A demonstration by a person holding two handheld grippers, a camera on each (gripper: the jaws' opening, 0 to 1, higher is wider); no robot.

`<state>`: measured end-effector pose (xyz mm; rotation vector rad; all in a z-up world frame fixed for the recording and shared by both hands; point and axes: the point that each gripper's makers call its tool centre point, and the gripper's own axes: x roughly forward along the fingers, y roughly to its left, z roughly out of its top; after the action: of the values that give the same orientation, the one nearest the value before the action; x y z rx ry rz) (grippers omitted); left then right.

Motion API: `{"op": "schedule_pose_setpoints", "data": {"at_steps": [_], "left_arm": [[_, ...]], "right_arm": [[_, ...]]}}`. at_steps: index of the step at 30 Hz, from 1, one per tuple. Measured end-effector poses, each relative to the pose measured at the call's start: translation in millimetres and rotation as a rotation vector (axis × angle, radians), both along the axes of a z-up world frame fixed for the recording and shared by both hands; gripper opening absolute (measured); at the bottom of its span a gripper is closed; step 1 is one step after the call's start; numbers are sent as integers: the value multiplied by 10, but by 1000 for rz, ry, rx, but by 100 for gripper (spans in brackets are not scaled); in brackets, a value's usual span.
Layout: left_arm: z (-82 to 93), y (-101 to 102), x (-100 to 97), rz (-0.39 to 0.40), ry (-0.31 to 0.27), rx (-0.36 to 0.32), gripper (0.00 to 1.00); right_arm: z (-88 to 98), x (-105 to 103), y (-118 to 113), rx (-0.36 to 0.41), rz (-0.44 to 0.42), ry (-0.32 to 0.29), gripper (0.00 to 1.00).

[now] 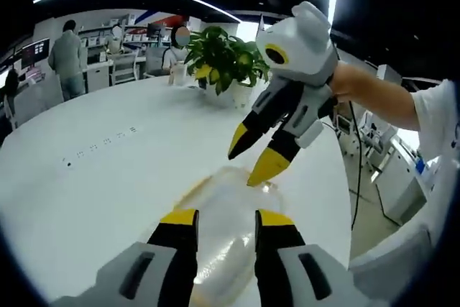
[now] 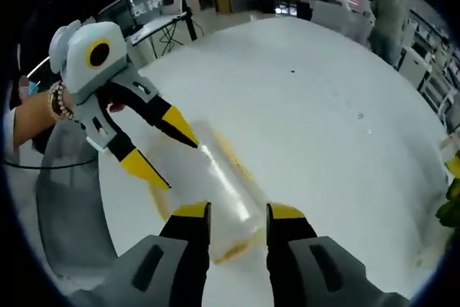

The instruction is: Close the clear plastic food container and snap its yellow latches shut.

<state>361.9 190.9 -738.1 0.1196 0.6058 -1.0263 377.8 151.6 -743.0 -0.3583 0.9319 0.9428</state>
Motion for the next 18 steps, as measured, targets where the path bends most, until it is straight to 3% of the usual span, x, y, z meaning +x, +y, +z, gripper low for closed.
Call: {"op": "schedule_pose_setpoints", "data": {"at_steps": [2, 4, 6, 9, 14, 18], "left_arm": [[-49, -24, -20, -2, 17, 1, 17], [-88, -57, -58, -10, 33, 3, 16], [-113, -85, -91, -24, 36, 8, 13], [-133, -119, -162, -64, 60, 5, 1], [-156, -107, -154, -72, 44, 22, 0], [-198, -102, -184, -89, 59, 33, 0]], "right_arm": [[-5, 12, 111, 3, 27, -15, 7], [-8, 32, 173, 2, 50, -37, 0], [-6, 45, 237, 21, 51, -31, 0], [-52, 14, 339, 55, 50, 24, 0], [-153, -53, 454, 62, 109, 51, 0], [-145, 22, 522, 55, 143, 19, 0]]}}
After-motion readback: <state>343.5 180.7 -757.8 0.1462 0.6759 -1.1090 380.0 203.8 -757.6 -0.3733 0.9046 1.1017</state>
